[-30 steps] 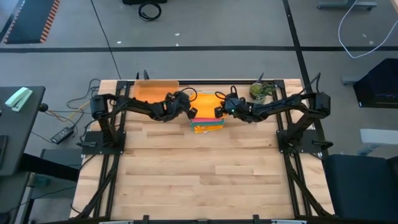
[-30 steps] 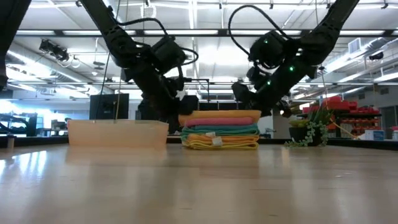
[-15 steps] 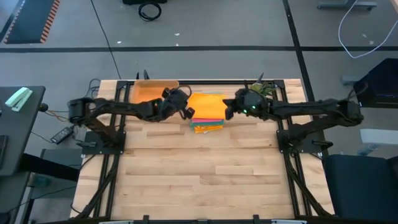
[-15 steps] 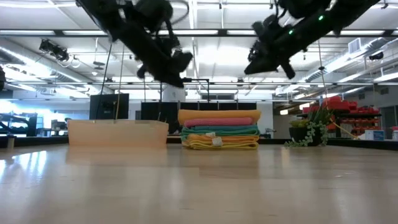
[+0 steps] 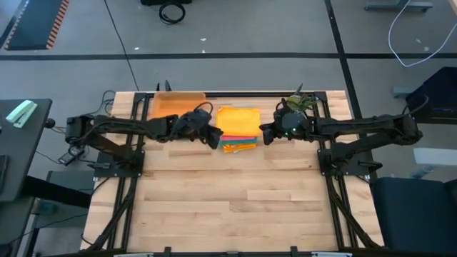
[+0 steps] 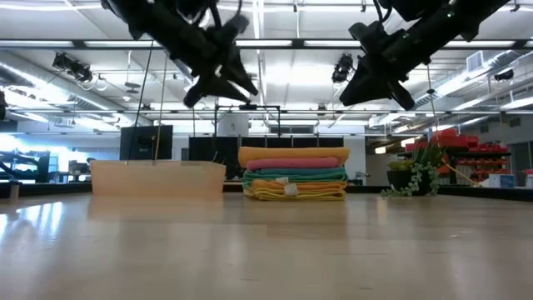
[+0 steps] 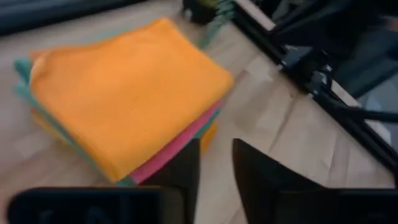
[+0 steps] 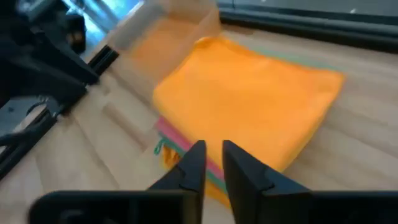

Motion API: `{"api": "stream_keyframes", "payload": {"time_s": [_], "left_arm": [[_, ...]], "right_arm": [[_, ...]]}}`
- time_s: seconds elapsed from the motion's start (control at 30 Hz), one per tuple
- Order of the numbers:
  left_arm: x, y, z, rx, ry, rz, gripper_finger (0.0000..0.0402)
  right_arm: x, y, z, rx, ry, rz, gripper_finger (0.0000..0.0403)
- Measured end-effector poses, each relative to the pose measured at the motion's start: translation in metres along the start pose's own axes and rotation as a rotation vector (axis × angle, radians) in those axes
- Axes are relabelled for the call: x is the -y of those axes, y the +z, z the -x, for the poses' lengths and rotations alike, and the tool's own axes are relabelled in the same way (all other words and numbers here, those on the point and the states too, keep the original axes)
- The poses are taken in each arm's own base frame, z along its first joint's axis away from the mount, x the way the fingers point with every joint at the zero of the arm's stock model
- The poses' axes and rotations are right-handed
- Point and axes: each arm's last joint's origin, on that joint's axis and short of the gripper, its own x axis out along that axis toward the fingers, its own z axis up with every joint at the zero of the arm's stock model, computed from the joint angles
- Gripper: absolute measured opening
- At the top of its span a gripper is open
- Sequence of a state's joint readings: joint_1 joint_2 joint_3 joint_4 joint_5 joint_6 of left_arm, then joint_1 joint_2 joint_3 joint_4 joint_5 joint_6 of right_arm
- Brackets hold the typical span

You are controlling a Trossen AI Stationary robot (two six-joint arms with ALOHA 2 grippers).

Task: Fold microfiber towels
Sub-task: Put the stacked towels into the transparent orange bin

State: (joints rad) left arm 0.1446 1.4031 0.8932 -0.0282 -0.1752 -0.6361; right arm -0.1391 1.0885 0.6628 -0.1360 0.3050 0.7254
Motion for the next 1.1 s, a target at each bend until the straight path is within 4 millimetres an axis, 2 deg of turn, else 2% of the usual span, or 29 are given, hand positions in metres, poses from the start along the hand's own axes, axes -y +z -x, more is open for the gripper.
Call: {"api": "stream_keyframes", "payload": {"time_s": [0.13, 0.27, 0.47, 0.63, 0.83, 1.1], "left_arm": [[-0.024, 0.006, -0.009, -0.029, 0.071, 0.107, 0.0165], [-0.044, 0.01, -0.022, -0.029, 0.142, 0.184, 0.0231], [-0.066, 0.003, -0.046, -0.096, 0.192, 0.265, 0.0292], [-0.081, 0.002, -0.054, -0.111, 0.235, 0.288, 0.0306], [-0.092, 0.003, -0.063, -0.117, 0.207, 0.317, 0.0303], [-0.098, -0.005, -0.078, -0.147, 0.2, 0.312, 0.03]], "right_arm": [[0.01, 0.009, -0.003, 0.028, -0.044, -0.031, 0.0108], [0.023, 0.014, -0.01, -0.005, -0.067, -0.148, 0.0175], [0.048, 0.015, -0.033, -0.155, -0.086, -0.215, 0.0257], [0.063, 0.016, -0.051, -0.201, -0.085, -0.245, 0.0286], [0.074, 0.019, -0.073, -0.201, -0.026, -0.273, 0.0287], [0.087, 0.01, -0.091, -0.248, -0.07, -0.295, 0.0287]]}}
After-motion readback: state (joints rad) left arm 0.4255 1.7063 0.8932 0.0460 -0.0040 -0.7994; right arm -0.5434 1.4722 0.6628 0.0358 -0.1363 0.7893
